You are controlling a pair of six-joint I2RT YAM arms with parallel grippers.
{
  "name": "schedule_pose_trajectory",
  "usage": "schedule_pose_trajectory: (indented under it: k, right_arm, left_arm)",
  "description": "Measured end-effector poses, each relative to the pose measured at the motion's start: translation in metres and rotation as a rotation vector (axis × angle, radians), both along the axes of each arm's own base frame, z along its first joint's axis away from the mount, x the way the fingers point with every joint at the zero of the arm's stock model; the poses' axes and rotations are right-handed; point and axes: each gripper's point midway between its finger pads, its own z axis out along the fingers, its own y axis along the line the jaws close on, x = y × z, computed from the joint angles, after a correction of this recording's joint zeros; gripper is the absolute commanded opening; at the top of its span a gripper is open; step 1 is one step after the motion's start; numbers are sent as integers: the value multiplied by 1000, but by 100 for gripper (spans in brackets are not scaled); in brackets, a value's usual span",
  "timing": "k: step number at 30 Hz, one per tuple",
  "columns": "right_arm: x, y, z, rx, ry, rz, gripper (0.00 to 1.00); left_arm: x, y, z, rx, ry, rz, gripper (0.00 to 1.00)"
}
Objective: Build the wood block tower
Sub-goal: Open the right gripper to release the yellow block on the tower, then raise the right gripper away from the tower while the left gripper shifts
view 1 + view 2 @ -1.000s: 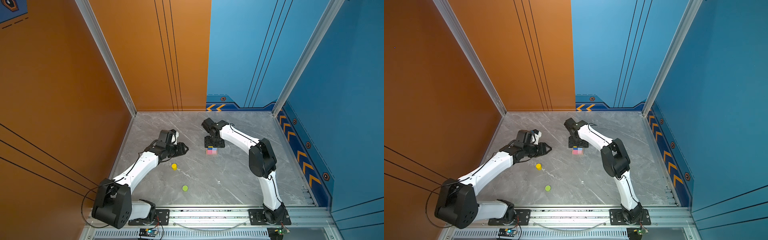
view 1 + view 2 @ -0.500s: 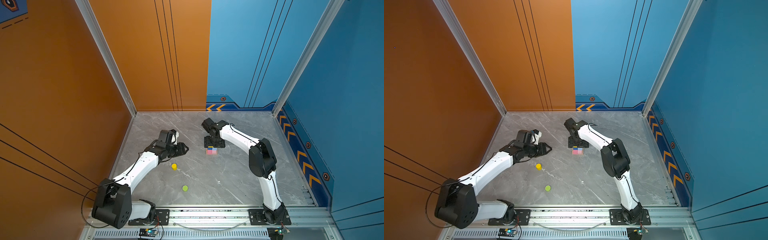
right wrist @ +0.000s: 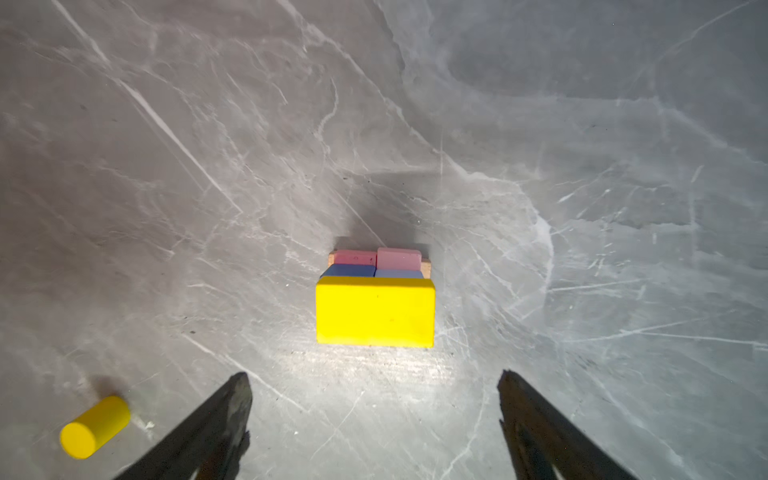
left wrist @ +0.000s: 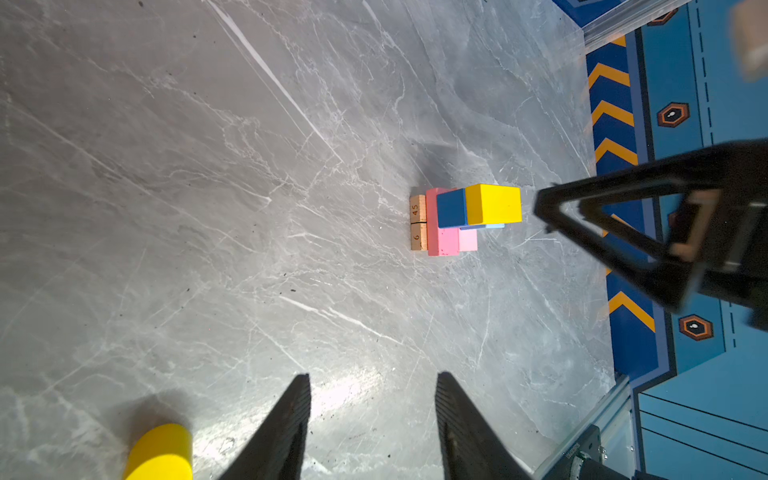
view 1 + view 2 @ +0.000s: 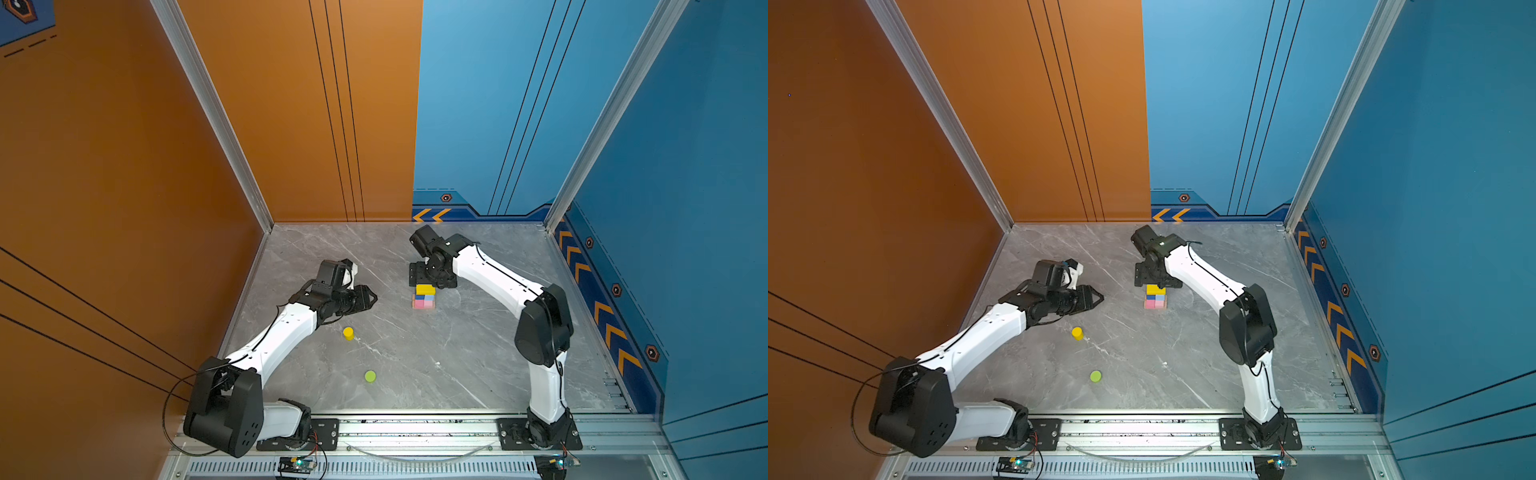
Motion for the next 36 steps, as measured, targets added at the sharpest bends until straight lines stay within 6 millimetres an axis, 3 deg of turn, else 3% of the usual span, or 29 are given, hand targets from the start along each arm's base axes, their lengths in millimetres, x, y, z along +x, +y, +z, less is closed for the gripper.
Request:
schedule_pose_trajectory:
  k: [4, 9, 14, 22, 23, 28, 36]
  right_arm:
    - [-10, -9, 28, 37, -66, -2, 93]
    - [-27, -23, 28, 57, -90, -5, 85]
    - [-36, -43, 11, 103, -84, -29, 63]
    - [-23, -81, -11, 226, -89, -125, 3]
    - [-20, -84, -13, 242, -90, -133, 0]
    - [-7, -78, -23, 305, -79, -133, 0]
    - [0, -61, -68, 315, 23, -110, 0]
  left_arm:
    - [-6, 4, -7, 27, 36, 3, 55]
    - [-15, 16, -14, 98, 87, 28, 56]
    - [-25, 27, -20, 171, 135, 52, 58]
    - [-42, 41, -21, 261, 177, 78, 58]
    - [-44, 43, -22, 270, 184, 81, 58]
    - [-48, 49, -23, 304, 205, 93, 58]
    - [-46, 52, -31, 336, 238, 98, 58]
